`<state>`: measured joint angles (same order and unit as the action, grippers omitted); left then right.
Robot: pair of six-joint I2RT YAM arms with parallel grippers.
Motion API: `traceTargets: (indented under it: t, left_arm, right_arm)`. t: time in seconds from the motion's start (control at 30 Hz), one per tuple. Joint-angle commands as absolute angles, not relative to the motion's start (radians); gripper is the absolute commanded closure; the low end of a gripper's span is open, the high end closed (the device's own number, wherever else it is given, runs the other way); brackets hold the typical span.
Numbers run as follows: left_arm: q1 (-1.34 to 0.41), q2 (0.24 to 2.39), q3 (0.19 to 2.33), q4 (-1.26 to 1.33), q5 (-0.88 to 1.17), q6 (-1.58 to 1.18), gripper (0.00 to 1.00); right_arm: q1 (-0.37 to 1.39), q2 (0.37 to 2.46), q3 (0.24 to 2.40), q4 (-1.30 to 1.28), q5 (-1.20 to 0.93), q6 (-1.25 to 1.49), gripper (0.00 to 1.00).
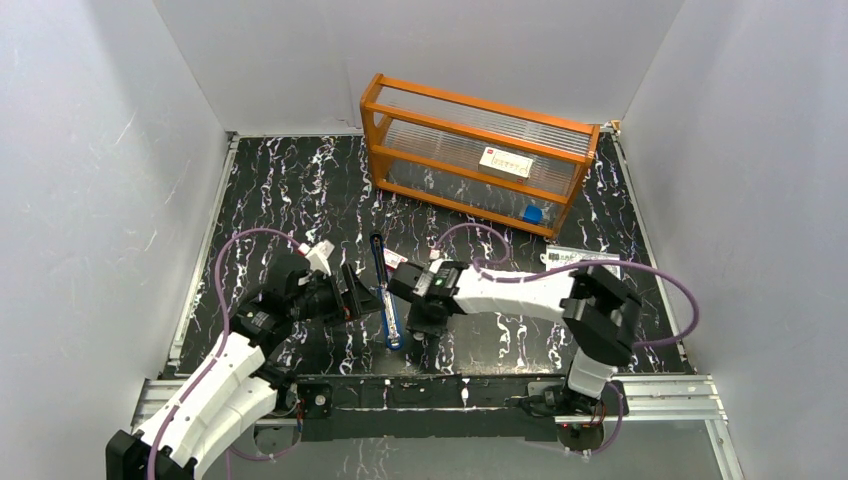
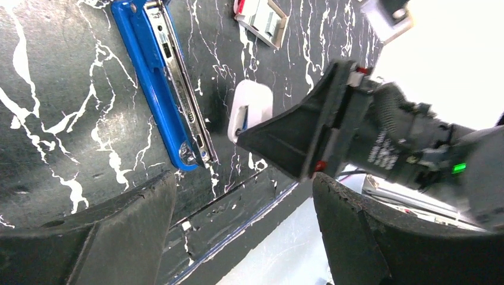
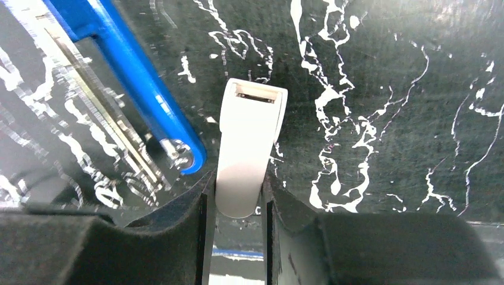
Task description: Load the staples into the stapler
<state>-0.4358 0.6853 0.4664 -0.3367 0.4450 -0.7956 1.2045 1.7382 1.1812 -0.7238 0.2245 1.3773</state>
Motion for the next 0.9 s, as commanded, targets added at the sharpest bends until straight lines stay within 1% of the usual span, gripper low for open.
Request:
traceTargets:
  t: [0.0,0.03,0.17,0.3,0.4,0.5,0.57,0.6,0.7,0.77,0.87]
  left_arm:
    - [-0.433,0.705,0.461,-0.289,0.502,-0.787,0.19]
    - [-0.433,0.71,0.462,-0.276,0.507,-0.795,0.19]
    - [-0.433,0.719,0.434,-0.149,0.537,-0.878,0.2]
    - [-0.434,0.714,0.376,0.064,0.541,-1.017,0.21]
    - [-0.438,0.713,0.329,0.248,0.535,-1.134,0.24]
    - [-0.462,0.73,0.25,0.488,0.499,-1.268,0.27]
    - [-0.492,0.751,0.222,0.608,0.466,-1.304,0.28]
    - [-0.506,0.76,0.222,0.632,0.449,-1.3,0.28]
    - [-0.531,0.795,0.253,0.639,0.443,-1.248,0.2]
    - [-0.541,0.814,0.268,0.653,0.454,-1.227,0.17]
    - [-0.551,0.814,0.257,0.686,0.456,-1.209,0.16]
  right_arm:
    - [1.134,1.568,1.11,-0.596,0.163,1.197,0.76]
    - [1.111,1.532,1.075,-0.554,0.134,1.139,0.76]
    - [1.008,1.392,0.965,-0.311,-0.097,0.958,0.75]
    - [0.951,1.288,0.93,-0.187,-0.222,0.791,0.75]
    - [0.917,1.217,0.896,-0.08,-0.314,0.735,0.75]
    - [0.873,1.166,0.848,0.018,-0.392,0.735,0.74]
    - [0.844,1.164,0.82,0.092,-0.451,0.768,0.74]
    - [0.832,1.172,0.813,0.124,-0.483,0.789,0.74]
    - [0.822,1.204,0.816,0.18,-0.533,0.819,0.74]
    - [0.821,1.216,0.815,0.214,-0.55,0.841,0.74]
    - [0.816,1.227,0.812,0.248,-0.561,0.874,0.74]
